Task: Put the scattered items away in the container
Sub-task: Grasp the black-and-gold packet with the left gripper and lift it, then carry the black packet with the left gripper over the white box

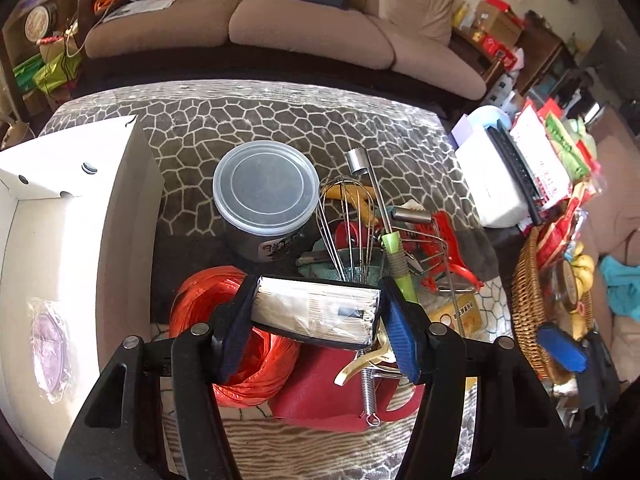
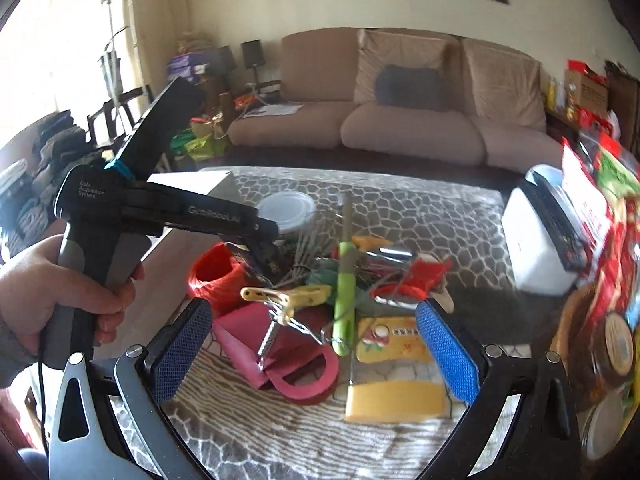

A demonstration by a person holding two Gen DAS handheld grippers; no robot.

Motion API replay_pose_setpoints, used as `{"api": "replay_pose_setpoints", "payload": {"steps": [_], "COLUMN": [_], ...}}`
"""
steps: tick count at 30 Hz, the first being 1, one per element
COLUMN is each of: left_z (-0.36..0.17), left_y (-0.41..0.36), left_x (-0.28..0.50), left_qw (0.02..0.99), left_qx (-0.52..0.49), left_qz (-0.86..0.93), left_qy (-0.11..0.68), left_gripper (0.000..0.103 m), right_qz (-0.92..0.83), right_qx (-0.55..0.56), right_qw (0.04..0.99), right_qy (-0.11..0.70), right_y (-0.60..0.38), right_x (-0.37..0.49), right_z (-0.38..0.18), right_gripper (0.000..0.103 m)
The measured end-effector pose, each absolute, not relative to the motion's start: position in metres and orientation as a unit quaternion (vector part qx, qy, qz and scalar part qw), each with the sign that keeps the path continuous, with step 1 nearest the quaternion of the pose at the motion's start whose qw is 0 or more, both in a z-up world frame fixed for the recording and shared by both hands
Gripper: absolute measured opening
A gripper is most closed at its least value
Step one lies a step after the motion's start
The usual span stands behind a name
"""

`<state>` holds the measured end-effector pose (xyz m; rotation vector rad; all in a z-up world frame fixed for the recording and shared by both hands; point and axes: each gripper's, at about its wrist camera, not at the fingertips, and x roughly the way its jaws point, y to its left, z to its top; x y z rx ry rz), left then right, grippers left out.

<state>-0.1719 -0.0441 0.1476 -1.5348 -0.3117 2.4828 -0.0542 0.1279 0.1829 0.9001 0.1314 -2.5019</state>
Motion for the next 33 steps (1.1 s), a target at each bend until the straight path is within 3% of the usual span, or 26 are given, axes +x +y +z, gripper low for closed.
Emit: {"api": "replay_pose_setpoints", "payload": {"steps": [2, 3, 4, 14, 16, 18, 20, 33], "left_z": [0.145, 0.143, 0.142, 0.138, 0.139, 0.143, 0.152, 0.233], "left_y": [-0.048, -0.050, -0.050, -0.046, -0.048, -0.052, -0.054, -0.130], "left_x": [-0.173, -0.174, -0.174, -0.174, -0.172, -0.168, -0.162, -0.093], "left_qw": [0.110, 0.114, 0.118, 0.138, 0.141, 0.152, 0.162, 0.152], "left_qx": [-0.521, -0.522, -0.522, -0.519, -0.517, -0.514, -0.508, -0.463], "left_qz": [0.838, 0.836, 0.835, 0.835, 0.834, 0.832, 0.832, 0.859], "left_qy": [-0.117, -0.123, -0.125, -0.120, -0.128, -0.144, -0.154, -0.158], "left_gripper": [0.057, 0.057, 0.057, 0.057, 0.057, 0.054, 0.052, 0.053], "right_qz": [-0.893, -0.886, -0.882, -0.856, -0.854, -0.856, -0.860, -0.862], "right_qx": [0.339, 0.348, 0.354, 0.399, 0.400, 0.399, 0.391, 0.355], "right_qw": [0.290, 0.298, 0.300, 0.320, 0.325, 0.321, 0.321, 0.359], "right_qy": [0.062, 0.074, 0.085, 0.079, 0.075, 0.069, 0.064, 0.055], "right_y": [0.106, 0.095, 0.085, 0.050, 0.049, 0.048, 0.047, 0.001], "right_x": [-0.070, -0.079, -0.087, -0.141, -0.143, -0.142, -0.135, -0.074], "right_z": [0.178, 0.175, 0.171, 0.121, 0.118, 0.121, 0.130, 0.211], "right_gripper": [0.078, 0.062, 0.059, 0.062, 0.046, 0.042, 0.028, 0.026]}}
